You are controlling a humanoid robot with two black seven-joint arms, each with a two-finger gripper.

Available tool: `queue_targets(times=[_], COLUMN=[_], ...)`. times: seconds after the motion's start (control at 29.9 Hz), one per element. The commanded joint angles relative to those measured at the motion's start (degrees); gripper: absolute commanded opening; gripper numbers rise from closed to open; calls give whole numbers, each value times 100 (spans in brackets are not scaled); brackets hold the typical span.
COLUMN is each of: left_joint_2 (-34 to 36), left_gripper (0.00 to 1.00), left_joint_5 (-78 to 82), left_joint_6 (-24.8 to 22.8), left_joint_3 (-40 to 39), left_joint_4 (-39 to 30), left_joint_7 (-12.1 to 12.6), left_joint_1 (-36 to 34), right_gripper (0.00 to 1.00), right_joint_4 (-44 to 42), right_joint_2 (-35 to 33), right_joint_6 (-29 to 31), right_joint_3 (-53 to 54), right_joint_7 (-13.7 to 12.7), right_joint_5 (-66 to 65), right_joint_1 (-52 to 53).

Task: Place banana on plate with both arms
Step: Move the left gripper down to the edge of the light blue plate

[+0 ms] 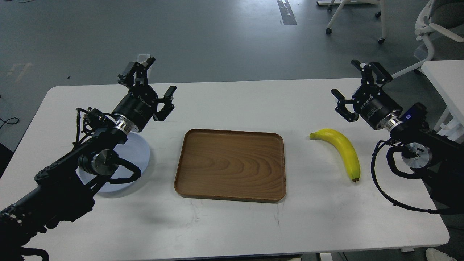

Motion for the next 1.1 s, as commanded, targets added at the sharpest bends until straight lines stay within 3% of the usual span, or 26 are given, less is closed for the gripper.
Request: queue_targets(times=[0.0,0.37,0.57,0.67,0.84,1.07], left_joint_2=[83,171,488,619,1243,2323], left_gripper=[100,100,100,100,100,100], left_joint_5=[8,-18,35,70,1552,4546], left_joint_6=[-18,-71,-1036,-1195,-1254,-1254], left_joint_3=[2,108,134,143,125,152], left_joint_4=[-26,44,88,88,-70,-895], left_joint_7=[10,10,71,63,-8,-250], left_joint_1=[14,5,31,-39,-443,-760], right_gripper=[100,100,100,100,100,100], right_joint_4=[-1,-1,-1,-1,-1,-10], right_joint_2=[2,-15,-6,-15,-33,-24], right_joint_6=[0,0,0,0,0,0], right_joint_3=[-3,-3,-3,-3,-73,-126], right_joint_7=[2,2,2,2,2,2], right_joint_5=[-10,-19,-27,-27,-45,-45], right_joint_1=[-18,8,-1,-10,-1,17])
